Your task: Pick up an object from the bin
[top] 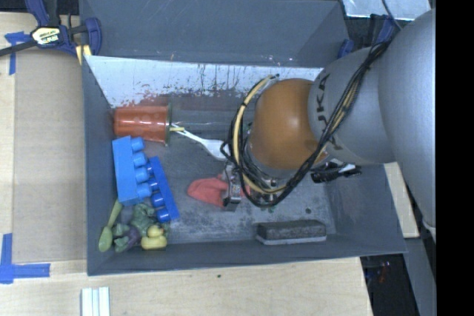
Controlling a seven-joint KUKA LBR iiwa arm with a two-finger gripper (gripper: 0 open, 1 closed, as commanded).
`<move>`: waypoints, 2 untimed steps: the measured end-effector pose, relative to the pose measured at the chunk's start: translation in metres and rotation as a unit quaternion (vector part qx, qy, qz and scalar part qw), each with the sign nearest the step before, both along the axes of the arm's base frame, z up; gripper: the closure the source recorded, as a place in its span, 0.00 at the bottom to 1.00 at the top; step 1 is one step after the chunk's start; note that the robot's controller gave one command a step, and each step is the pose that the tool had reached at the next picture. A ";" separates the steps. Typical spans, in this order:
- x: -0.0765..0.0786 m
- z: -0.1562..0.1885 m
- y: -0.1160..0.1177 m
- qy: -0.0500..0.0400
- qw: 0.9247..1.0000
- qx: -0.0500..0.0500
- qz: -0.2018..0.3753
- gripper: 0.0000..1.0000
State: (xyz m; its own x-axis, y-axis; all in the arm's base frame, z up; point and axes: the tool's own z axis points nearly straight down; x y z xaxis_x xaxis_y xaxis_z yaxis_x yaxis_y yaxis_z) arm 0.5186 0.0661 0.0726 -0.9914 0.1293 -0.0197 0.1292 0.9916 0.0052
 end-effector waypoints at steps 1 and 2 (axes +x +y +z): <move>0.000 0.000 0.000 0.000 1.000 0.000 0.000 1.00; -0.003 0.070 0.000 0.005 1.000 -0.001 0.009 1.00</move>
Offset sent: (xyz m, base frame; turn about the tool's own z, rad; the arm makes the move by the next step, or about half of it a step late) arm -0.0025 0.0017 0.2094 -0.0590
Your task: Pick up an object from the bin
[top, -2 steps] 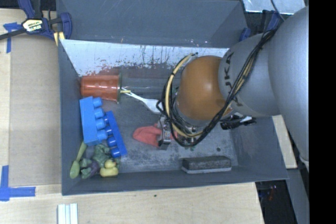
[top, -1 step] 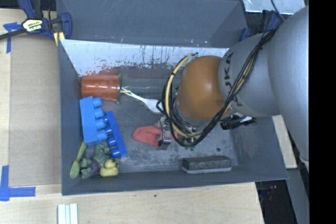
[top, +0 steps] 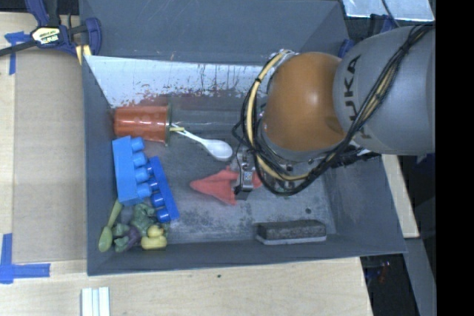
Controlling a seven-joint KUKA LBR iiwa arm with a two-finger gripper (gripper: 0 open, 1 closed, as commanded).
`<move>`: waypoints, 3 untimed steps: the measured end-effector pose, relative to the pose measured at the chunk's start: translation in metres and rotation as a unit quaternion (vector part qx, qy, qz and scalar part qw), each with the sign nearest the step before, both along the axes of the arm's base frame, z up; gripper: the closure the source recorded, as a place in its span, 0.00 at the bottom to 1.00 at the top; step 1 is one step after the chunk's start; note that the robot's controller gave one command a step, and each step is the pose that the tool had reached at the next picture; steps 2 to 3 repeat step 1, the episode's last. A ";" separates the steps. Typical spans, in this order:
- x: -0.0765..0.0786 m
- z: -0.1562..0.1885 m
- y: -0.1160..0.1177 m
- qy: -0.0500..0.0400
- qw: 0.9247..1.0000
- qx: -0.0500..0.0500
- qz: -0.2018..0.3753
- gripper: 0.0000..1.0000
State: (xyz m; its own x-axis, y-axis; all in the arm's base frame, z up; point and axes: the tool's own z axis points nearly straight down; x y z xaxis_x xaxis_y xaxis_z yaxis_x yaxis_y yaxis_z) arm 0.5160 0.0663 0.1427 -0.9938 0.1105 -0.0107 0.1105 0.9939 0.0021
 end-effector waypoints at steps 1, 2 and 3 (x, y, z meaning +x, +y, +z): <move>0.015 0.057 0.013 -0.004 1.000 0.001 -0.010 1.00; 0.015 0.057 0.013 -0.004 1.000 0.001 -0.010 1.00; 0.015 0.057 0.013 -0.004 1.000 0.001 -0.010 1.00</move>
Offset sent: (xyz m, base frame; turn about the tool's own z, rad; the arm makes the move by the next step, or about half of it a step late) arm 0.0092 0.0051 0.1214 0.0380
